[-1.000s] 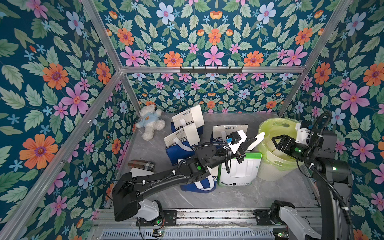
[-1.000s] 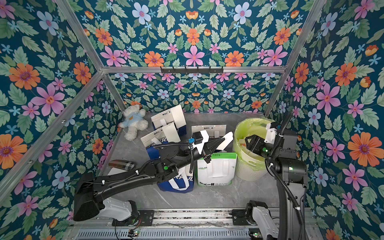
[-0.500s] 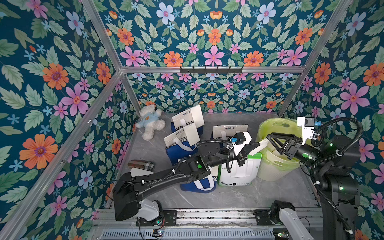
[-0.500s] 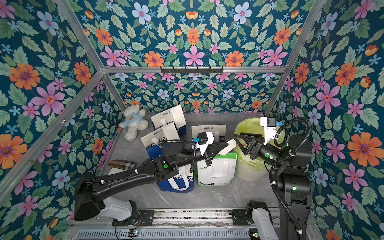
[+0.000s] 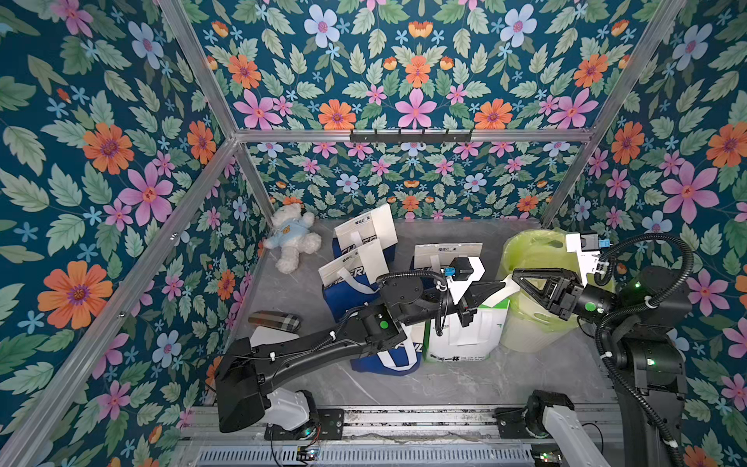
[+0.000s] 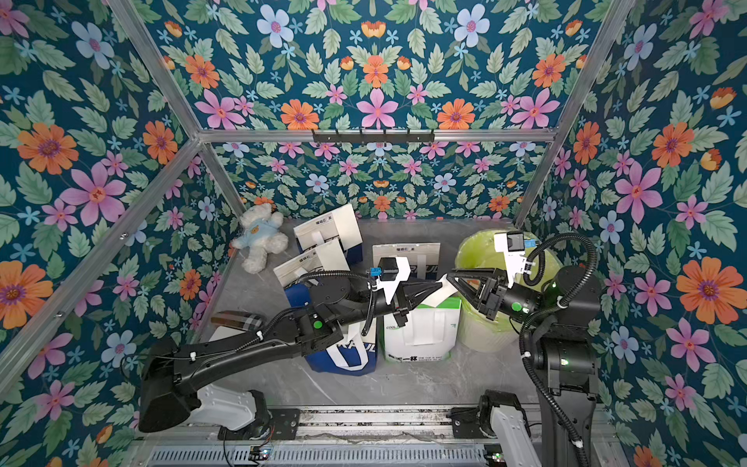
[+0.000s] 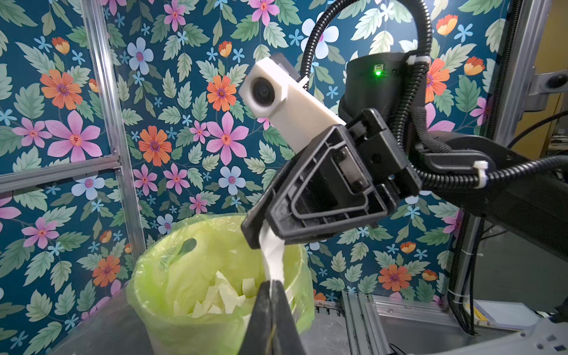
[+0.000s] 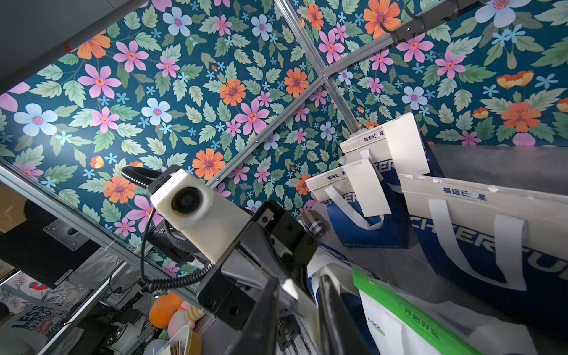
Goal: Shred takeout receipts and throw away
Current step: Shred the takeout receipt.
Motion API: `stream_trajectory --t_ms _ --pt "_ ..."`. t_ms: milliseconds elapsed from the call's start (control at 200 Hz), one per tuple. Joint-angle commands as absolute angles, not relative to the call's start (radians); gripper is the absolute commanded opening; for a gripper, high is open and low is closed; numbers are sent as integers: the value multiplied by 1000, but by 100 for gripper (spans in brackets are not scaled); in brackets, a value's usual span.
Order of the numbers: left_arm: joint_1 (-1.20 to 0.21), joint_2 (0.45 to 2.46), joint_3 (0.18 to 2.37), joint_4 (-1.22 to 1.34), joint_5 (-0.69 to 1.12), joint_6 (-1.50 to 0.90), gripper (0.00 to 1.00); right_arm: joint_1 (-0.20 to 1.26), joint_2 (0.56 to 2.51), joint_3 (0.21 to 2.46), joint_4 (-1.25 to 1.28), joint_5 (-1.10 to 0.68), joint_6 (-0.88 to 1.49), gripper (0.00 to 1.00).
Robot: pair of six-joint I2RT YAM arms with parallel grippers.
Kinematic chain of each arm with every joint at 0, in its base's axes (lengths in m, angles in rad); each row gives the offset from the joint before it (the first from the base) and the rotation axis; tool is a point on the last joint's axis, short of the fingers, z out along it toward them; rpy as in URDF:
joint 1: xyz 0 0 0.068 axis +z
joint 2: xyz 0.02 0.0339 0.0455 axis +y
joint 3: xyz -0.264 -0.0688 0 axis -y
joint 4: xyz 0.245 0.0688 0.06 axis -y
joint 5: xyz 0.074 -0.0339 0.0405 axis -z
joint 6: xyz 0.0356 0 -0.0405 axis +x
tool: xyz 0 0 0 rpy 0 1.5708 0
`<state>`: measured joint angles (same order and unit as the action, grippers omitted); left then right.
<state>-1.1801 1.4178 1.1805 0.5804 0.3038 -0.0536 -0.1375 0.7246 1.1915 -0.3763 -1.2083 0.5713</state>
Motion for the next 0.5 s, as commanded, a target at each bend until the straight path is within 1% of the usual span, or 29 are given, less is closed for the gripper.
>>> stream_trajectory --t_ms 0,75,165,240,270,300,325,495 --pt "-1178 1422 1191 612 308 -74 0 -129 722 1192 -390 -1239 543 22" --pt "-1176 1425 1195 615 306 -78 0 -123 720 1192 -428 -1235 513 22" --pt "-1174 1424 1198 615 305 -84 0 -119 714 1191 -474 -1213 476 24" --pt "-1173 1426 1198 615 305 -88 0 -118 711 1188 -482 -1204 469 16" --pt "-1171 1428 1199 615 305 -91 0 -118 710 1187 -483 -1198 469 12" --pt "-1171 1429 1198 615 305 -94 0 -118 711 1187 -487 -1193 469 4" --pt "-1171 1430 1200 614 307 -96 0 -118 712 1188 -493 -1186 467 0" --pt "-1171 1439 1210 611 318 -104 0 -114 716 1200 -545 -1116 435 0"
